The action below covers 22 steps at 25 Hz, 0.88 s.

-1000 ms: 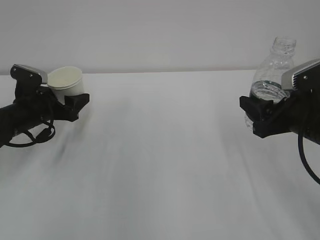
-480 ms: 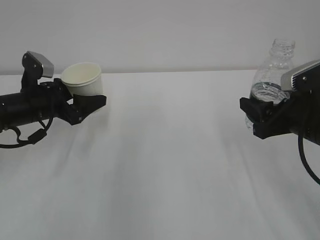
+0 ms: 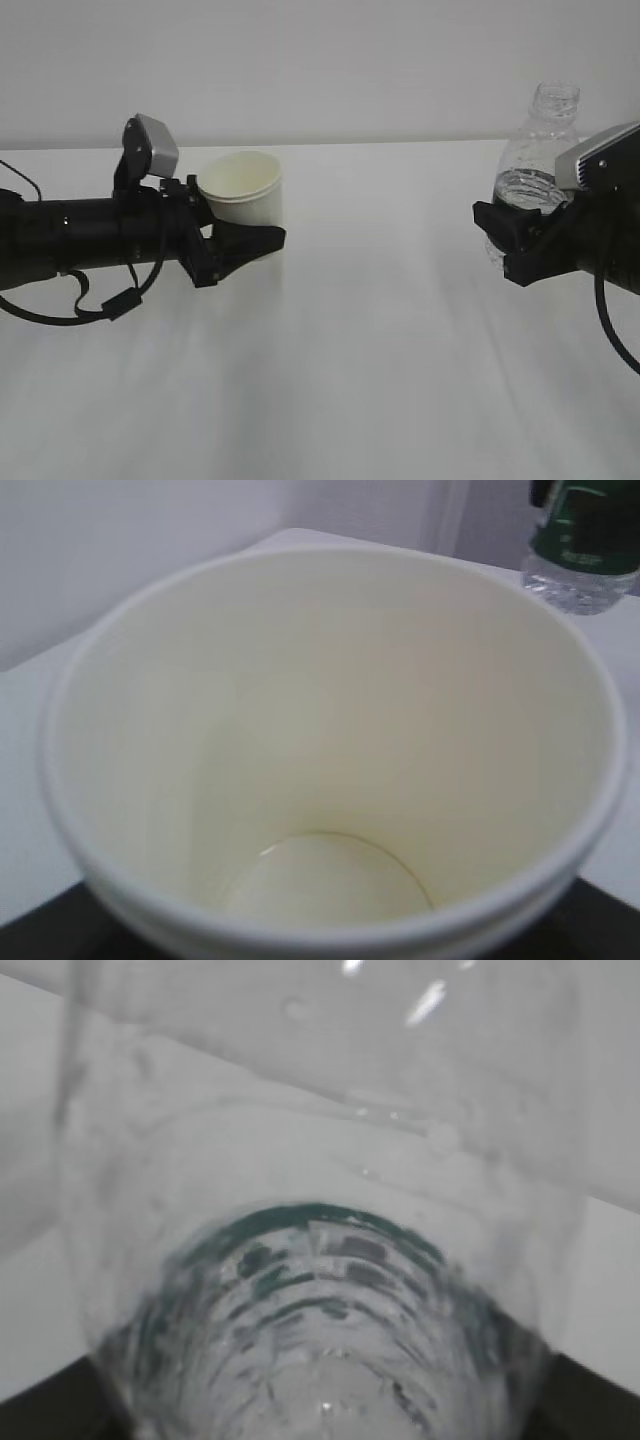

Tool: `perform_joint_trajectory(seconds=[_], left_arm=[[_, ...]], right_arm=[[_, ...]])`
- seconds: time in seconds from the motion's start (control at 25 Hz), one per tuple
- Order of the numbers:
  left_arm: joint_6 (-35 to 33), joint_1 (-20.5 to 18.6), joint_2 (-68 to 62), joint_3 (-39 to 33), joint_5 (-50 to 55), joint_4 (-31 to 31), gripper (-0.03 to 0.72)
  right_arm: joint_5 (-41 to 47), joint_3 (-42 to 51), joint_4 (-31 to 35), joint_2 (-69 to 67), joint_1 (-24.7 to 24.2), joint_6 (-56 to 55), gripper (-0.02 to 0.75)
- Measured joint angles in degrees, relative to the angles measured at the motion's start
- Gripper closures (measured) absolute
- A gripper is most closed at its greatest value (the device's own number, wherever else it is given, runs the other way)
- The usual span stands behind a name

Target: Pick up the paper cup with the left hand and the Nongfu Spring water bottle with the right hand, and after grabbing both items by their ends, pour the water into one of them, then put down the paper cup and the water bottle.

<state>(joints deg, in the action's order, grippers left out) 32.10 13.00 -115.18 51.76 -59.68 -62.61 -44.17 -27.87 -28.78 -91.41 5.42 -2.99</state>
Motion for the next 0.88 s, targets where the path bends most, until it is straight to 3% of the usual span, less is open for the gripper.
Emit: perform_joint_trajectory(seconds=[0.48, 0.88], left_arm=[[0.13, 14.49, 0.0, 0.0, -0.76, 0.0, 0.175], [0.13, 18.16, 0.0, 0.0, 0.51, 0.0, 0.175]], right_arm=[[0.22, 0.0, -3.18, 0.0, 0.0, -0.22, 0.254], [0.22, 0.0, -7.67, 0.0, 0.0, -0.34, 0.254]])
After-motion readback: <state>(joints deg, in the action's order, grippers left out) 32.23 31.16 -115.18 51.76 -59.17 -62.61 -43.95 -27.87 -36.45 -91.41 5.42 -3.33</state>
